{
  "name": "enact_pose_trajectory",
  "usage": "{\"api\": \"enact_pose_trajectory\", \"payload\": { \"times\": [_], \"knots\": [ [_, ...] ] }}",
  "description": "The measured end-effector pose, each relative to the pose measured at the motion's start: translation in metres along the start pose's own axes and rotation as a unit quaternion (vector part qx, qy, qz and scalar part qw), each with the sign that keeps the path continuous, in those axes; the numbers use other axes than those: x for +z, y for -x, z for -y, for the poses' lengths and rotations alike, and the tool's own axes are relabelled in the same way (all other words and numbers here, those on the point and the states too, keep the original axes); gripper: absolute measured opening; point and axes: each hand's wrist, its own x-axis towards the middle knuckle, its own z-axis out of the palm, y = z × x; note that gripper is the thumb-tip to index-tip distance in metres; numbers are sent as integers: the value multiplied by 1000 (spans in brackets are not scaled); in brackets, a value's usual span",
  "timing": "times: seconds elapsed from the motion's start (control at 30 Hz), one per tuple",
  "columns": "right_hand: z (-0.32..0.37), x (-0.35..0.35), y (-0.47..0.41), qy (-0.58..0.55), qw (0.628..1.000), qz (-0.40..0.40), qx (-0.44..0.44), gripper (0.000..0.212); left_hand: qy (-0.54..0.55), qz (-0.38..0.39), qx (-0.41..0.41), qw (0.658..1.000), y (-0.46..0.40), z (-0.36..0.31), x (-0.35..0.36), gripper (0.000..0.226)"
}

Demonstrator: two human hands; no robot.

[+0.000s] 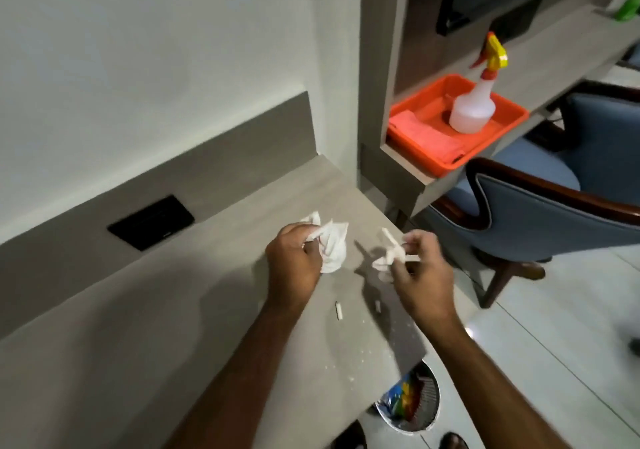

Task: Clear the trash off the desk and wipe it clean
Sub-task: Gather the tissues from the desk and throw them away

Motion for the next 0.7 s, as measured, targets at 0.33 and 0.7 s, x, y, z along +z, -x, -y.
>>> {"api": "enact_pose_trajectory", "payload": {
  "times": [0.33,0.7],
  "knots": [
    [-187,-105,111,-56,946,-157,279,29,34,298,-48,953,228,-47,139,46],
    [-427,6,116,-11,911,36,411,14,-156,354,-279,879,286,189,316,28]
  ]
}}
